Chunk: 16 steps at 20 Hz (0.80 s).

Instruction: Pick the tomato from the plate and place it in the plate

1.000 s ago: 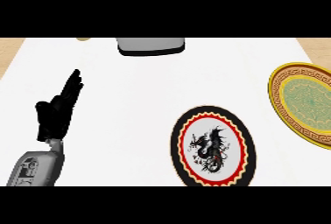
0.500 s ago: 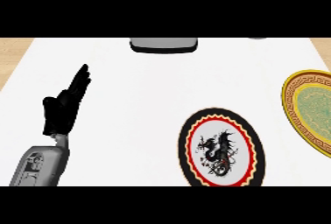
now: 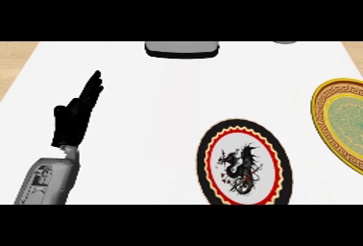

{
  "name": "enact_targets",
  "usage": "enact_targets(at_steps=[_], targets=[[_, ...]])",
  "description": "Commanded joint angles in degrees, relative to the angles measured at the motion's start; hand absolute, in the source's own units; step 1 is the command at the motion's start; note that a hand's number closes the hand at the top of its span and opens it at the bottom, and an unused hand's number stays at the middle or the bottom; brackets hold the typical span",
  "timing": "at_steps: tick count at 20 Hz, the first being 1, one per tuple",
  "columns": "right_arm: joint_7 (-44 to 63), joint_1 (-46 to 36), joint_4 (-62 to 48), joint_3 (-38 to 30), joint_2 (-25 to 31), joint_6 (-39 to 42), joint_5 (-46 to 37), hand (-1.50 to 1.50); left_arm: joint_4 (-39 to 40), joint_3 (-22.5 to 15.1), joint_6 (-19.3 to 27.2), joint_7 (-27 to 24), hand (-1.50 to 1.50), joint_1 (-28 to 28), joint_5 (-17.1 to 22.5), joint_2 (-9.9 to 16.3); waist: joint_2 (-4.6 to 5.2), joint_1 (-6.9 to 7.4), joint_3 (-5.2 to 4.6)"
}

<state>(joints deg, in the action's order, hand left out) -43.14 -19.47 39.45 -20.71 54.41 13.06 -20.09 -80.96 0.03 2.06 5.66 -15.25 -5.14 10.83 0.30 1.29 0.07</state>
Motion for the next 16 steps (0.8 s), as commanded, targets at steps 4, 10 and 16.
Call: enact_targets(at_steps=[4,10,16], targets=[[3.1,-6.3,-4.5,8.8,-5.8,-11.5,-11.7,1.5,0.4,0.3,0.3,-0.1,0.0,-0.6,-0.6,-0.4,0.05,-0.03,-0.01],[8.9,-12.1,-14.4,10.6,-11.4,-9.5,-14.0,-1.5,3.5,1.8,-1.5,-1.4,0.0,-1.8,0.7,0.1,0.2,-0.05,0.0],[6.8,-17.0,-21.7,8.5,-15.4,-10.7,-12.9,-1.5,-0.5,-0.2,0.7,-0.9,0.0,1.0,-1.9,-1.9,0.05,-0.1,0.03]])
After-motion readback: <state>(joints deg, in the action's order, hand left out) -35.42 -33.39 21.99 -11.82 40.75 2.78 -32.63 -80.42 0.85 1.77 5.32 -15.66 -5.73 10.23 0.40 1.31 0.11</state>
